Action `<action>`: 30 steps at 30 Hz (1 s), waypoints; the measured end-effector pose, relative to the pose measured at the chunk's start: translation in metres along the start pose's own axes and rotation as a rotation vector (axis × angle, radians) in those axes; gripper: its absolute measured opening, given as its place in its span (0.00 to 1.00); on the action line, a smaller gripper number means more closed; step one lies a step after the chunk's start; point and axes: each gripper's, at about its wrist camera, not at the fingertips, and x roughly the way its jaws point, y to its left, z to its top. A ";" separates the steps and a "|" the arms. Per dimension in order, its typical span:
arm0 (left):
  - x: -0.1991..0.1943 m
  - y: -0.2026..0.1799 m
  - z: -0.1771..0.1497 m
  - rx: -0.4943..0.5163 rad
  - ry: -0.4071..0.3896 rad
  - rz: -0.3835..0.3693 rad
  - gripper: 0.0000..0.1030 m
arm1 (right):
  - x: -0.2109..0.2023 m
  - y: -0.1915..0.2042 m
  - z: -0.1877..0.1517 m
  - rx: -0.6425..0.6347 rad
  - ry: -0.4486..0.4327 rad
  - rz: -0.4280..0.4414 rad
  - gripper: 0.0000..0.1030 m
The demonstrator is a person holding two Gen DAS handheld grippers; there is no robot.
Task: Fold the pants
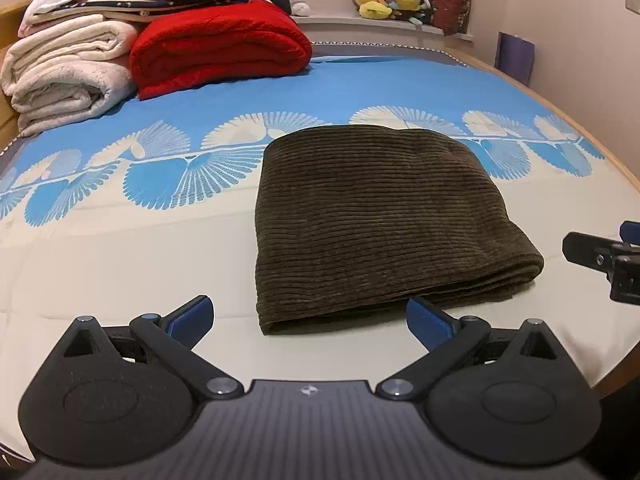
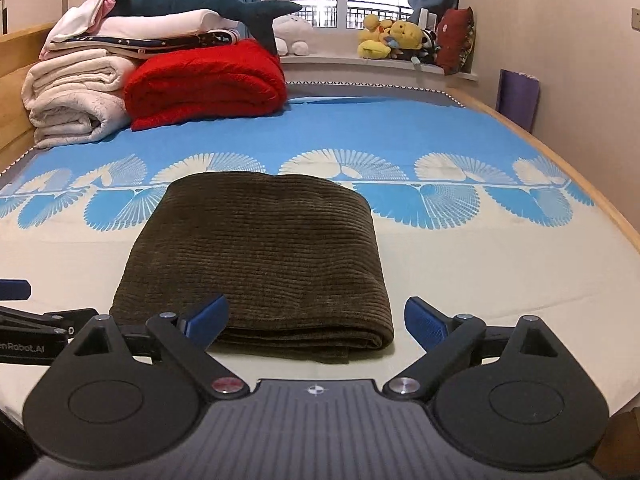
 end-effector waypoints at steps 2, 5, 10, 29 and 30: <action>0.000 -0.003 -0.001 0.010 -0.006 -0.003 1.00 | 0.001 -0.001 0.000 0.003 0.004 -0.001 0.92; 0.000 -0.005 -0.001 0.027 -0.017 0.004 1.00 | 0.001 -0.002 -0.001 0.009 0.010 0.003 0.92; 0.001 -0.004 -0.001 0.024 -0.013 0.007 1.00 | 0.000 -0.002 0.000 0.004 0.005 0.014 0.92; 0.006 -0.001 0.000 0.017 0.003 -0.007 1.00 | 0.007 0.007 -0.001 -0.038 0.020 0.009 0.92; 0.006 0.000 0.000 0.009 0.005 -0.015 1.00 | 0.008 0.007 -0.001 -0.038 0.023 0.005 0.92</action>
